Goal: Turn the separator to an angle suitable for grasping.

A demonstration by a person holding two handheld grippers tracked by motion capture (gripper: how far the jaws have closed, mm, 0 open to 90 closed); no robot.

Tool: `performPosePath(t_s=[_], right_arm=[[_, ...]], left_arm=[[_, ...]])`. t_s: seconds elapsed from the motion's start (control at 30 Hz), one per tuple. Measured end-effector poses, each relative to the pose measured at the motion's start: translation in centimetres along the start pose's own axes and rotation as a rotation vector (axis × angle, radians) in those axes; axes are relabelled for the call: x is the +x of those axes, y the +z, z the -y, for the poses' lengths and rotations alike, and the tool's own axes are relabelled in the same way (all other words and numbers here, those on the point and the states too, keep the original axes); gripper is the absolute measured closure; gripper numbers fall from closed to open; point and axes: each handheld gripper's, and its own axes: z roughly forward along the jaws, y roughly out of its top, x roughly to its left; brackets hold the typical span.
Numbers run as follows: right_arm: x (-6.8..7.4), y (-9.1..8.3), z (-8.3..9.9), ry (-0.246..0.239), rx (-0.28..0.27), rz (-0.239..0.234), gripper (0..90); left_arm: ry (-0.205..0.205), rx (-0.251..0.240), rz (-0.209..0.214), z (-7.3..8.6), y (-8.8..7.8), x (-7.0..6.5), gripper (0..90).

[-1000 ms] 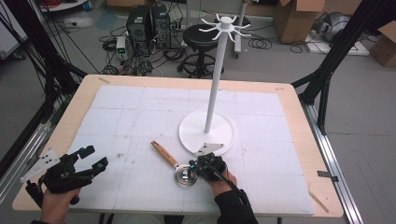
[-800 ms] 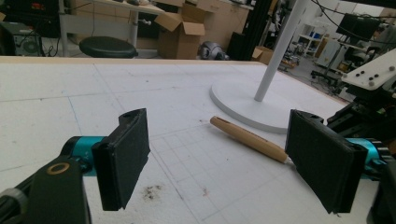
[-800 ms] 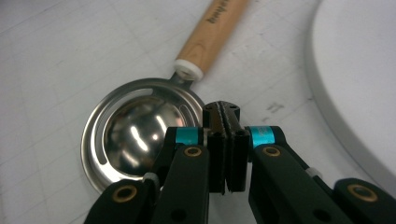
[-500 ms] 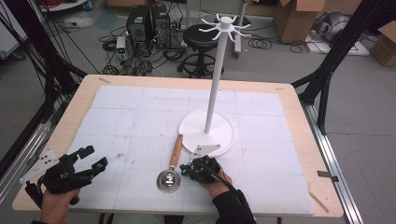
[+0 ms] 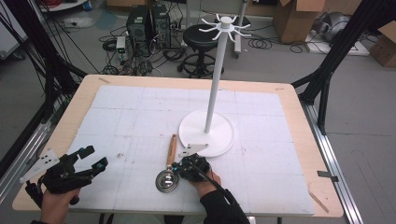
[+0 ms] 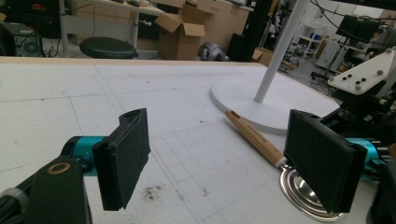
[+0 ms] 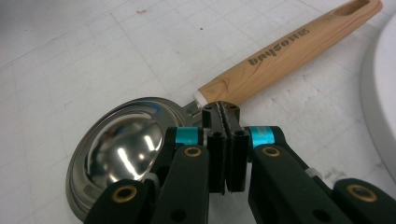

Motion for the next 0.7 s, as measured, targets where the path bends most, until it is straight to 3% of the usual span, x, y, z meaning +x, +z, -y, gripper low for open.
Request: performPosePath(t_s=[0.33,0.5,0.6,0.7], right_arm=[[1.8,1.4,-1.0,-0.053,0.015,-0.047,88.9],[2.6,2.2,-1.7,-0.083,0.031,-0.043,88.9],[2.4,1.6,-1.7,-0.09,0.027,-0.026,88.9],[1.3,-0.5,-1.6,-0.07,-0.037,0.017,88.9]], left_arm=[[0.0,0.0,0.001,0.0,0.0,0.0,22.5],[-0.005,-0.004,-0.001,0.0,-0.1,0.1,22.5],[-0.007,-0.006,-0.002,0.0,-0.2,0.1,22.5],[-0.006,-0.004,-0.003,0.0,-0.2,0.2,22.5]])
